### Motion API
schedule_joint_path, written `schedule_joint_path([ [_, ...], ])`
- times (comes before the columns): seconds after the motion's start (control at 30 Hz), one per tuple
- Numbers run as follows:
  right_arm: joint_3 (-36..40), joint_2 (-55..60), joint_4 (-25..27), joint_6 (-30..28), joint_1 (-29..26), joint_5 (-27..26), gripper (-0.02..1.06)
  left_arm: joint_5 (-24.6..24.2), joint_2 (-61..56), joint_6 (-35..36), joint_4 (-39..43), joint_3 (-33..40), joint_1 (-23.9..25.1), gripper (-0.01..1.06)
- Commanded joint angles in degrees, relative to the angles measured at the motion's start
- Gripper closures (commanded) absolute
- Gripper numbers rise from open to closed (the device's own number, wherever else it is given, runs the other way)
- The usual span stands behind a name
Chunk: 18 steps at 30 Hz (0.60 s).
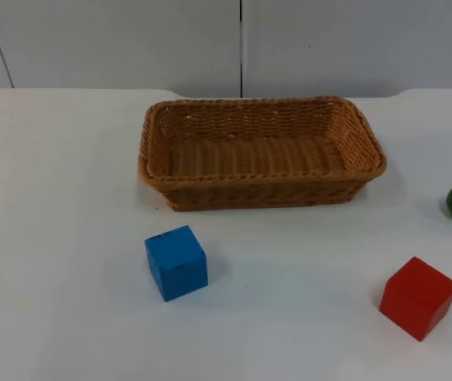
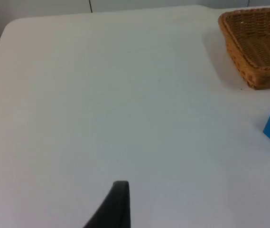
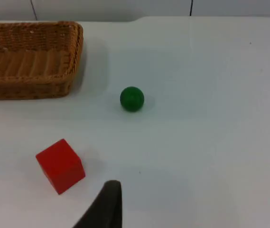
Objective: Place all geometric objects except the red cube into the basket.
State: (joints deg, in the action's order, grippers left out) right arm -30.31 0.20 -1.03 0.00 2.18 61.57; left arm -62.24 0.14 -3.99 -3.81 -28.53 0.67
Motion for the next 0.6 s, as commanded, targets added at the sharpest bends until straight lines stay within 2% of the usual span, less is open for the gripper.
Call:
schedule_joint_path([
  [0.0, -1.51, 0.48, 0.22, -0.91, -0.23, -1.95, -0.01, 1.35, 0.38, 0.35, -1.07, -0.8, 0.06, 0.0],
  [0.27, -7.87, 14.5, 0.1, -0.91, -0.23, -5.9, -0.01, 2.0, 7.53, 0.35, -1.58, -5.08, 0.06, 0.0],
  [0.37, -10.86, 24.21, 0.1, -0.91, -0.23, -8.31, -0.01, 3.33, 12.96, 1.45, -1.71, -6.76, 0.06, 0.0],
  [0.57, -11.43, 34.89, 0.1, -0.91, -0.23, -12.08, -0.01, 4.8, 19.84, 2.16, -1.82, -8.44, 0.06, 0.0],
])
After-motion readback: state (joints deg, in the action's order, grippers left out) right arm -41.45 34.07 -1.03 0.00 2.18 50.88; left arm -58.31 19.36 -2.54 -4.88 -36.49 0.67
